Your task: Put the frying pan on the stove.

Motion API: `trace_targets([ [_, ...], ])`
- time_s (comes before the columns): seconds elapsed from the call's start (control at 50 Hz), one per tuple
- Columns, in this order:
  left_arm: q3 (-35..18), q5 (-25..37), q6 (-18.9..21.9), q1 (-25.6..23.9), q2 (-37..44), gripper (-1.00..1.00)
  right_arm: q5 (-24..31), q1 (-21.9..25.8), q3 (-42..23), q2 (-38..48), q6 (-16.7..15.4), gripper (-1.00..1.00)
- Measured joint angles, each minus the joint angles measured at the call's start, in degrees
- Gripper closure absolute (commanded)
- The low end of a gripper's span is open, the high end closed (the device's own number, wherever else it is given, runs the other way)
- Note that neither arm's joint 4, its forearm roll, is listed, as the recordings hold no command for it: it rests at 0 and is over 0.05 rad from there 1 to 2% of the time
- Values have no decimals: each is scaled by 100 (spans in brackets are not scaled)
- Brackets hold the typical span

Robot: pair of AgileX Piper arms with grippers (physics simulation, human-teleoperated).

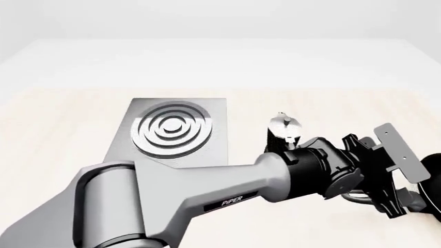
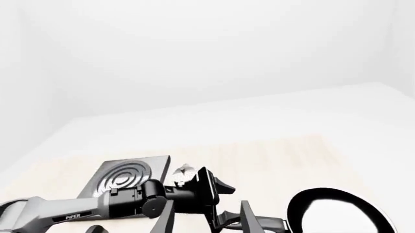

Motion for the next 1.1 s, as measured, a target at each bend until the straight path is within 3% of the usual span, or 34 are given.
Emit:
trace_targets([
  [1.1,-303,-126,-173,38,671,-100,0,-11,41,0,140,-100],
])
